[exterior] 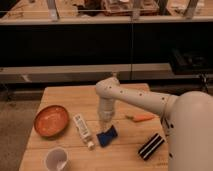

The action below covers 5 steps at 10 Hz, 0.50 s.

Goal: Wipe the white sponge on the table

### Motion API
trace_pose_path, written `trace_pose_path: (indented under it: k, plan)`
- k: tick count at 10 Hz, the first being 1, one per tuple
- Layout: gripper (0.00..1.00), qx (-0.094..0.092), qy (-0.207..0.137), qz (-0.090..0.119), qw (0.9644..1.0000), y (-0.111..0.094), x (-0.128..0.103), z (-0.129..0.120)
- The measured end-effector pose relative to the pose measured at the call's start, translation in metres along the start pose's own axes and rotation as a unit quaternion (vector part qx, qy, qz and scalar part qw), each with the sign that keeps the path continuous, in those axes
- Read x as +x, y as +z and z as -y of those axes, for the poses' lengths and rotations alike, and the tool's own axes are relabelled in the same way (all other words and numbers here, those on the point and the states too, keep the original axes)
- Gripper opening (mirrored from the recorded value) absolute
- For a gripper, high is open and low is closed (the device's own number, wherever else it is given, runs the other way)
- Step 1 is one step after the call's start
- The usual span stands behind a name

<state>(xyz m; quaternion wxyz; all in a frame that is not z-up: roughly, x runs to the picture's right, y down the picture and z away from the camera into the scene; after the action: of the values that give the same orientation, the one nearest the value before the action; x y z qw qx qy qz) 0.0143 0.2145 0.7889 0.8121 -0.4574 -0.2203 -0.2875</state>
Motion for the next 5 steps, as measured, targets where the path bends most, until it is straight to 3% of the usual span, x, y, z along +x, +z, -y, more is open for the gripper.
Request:
trace_pose_path:
  k: [3,5]
  plan:
    - [0.03,0.014,0.055,-0.01,0.9983,-0.007,0.043,-0.029]
    - [0.03,0.028,0.094,-0.026,0.9949,-0.019,0.082,-0.03]
